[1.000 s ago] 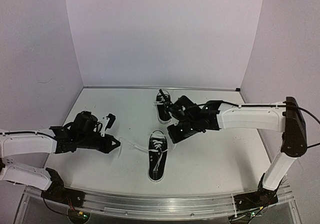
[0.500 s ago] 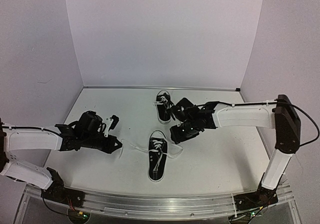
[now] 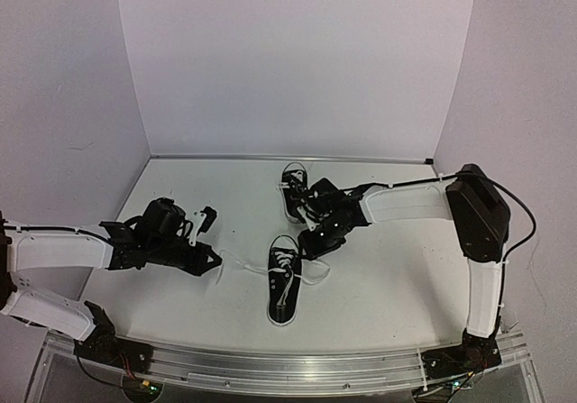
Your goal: Tie the shoes
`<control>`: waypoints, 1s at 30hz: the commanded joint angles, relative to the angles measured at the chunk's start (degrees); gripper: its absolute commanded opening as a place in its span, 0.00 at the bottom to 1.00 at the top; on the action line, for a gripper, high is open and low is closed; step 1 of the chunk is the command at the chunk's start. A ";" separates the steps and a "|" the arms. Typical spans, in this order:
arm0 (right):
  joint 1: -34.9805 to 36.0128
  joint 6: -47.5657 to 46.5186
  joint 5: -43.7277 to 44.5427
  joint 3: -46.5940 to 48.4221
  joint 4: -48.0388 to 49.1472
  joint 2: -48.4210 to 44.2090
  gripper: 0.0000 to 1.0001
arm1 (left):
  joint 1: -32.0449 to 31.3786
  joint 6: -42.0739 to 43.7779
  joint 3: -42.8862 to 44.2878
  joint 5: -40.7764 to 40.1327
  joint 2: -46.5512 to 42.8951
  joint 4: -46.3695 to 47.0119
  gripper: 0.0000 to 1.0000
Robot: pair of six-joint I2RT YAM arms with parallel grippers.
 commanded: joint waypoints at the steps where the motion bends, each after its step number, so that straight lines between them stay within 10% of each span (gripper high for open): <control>1: 0.23 -3.01 -3.36 2.99 1.39 2.57 0.45 | -0.13 1.07 2.51 0.78 0.51 0.84 0.00; 9: 0.10 -4.30 -5.55 3.91 1.39 4.23 0.36 | -0.13 1.48 2.96 0.60 0.96 0.66 0.00; 17: -0.31 -5.24 -8.81 2.97 1.39 2.61 0.00 | -0.12 1.38 2.82 0.88 1.12 1.25 0.00; 30: -3.33 -3.35 -9.49 -4.62 2.58 -11.35 0.00 | -0.13 1.73 3.28 0.61 0.93 0.46 0.00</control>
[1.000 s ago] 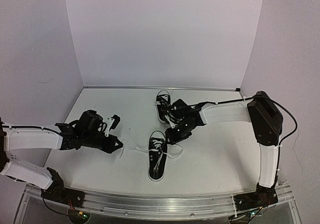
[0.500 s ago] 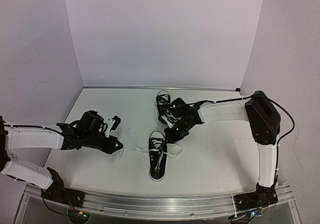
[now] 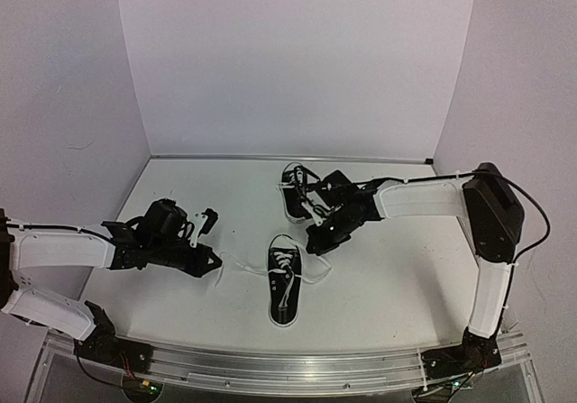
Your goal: Tie the shoes
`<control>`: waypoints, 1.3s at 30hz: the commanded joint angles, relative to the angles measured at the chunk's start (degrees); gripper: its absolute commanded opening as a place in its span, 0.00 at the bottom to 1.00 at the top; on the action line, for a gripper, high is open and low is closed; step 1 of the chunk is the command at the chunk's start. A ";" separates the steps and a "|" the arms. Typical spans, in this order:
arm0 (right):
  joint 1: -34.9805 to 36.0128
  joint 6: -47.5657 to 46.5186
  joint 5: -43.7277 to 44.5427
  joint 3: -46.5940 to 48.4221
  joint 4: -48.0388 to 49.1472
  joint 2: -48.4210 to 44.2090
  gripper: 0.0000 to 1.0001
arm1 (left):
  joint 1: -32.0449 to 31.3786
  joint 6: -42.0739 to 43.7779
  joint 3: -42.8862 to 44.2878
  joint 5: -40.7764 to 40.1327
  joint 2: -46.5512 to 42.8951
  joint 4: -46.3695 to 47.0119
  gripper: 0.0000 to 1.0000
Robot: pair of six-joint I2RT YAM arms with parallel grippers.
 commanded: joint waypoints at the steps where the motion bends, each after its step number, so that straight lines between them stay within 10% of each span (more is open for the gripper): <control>1: -0.90 1.29 -0.77 -2.10 2.12 -6.97 0.00 | -0.13 1.00 3.32 0.57 -0.09 0.62 0.00; 18: -2.24 9.46 -4.51 -7.97 10.63 -27.54 0.00 | -0.21 -0.41 5.95 7.76 -14.79 -3.26 0.00; 39: 7.99 9.41 -11.75 9.14 15.05 -6.80 0.00 | -0.46 -2.41 7.37 16.93 -25.02 -4.37 0.00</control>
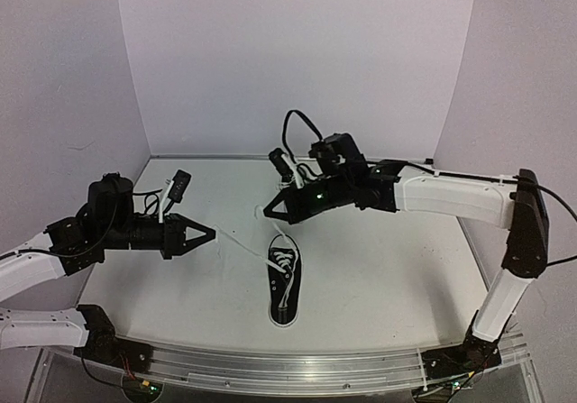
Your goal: Tie the shoes
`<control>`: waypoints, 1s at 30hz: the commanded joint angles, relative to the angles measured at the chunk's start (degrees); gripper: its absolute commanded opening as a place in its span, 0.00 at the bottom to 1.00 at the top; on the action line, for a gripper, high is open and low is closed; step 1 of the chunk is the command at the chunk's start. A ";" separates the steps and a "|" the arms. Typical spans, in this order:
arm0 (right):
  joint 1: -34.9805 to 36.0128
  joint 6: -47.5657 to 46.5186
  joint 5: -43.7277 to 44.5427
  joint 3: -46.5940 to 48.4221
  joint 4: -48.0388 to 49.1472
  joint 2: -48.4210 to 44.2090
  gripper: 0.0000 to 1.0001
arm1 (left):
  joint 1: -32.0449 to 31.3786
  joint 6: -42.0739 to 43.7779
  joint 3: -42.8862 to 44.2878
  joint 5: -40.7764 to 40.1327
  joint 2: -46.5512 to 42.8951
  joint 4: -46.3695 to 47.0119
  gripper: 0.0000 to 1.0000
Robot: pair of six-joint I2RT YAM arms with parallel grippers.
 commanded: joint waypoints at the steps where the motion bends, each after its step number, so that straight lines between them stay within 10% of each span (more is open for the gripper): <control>1: 1.54 0.38 -2.35 5.33 2.42 5.16 0.00 | -0.45 -0.65 3.20 2.70 -0.99 -0.58 0.00; 12: 6.29 1.66 -4.63 12.57 2.57 13.88 0.00 | -0.83 -0.71 2.52 2.71 -0.77 -0.33 0.00; 30: 6.46 2.70 1.70 2.09 2.50 -2.84 0.00 | -0.93 -0.84 1.59 2.89 -1.79 1.23 0.00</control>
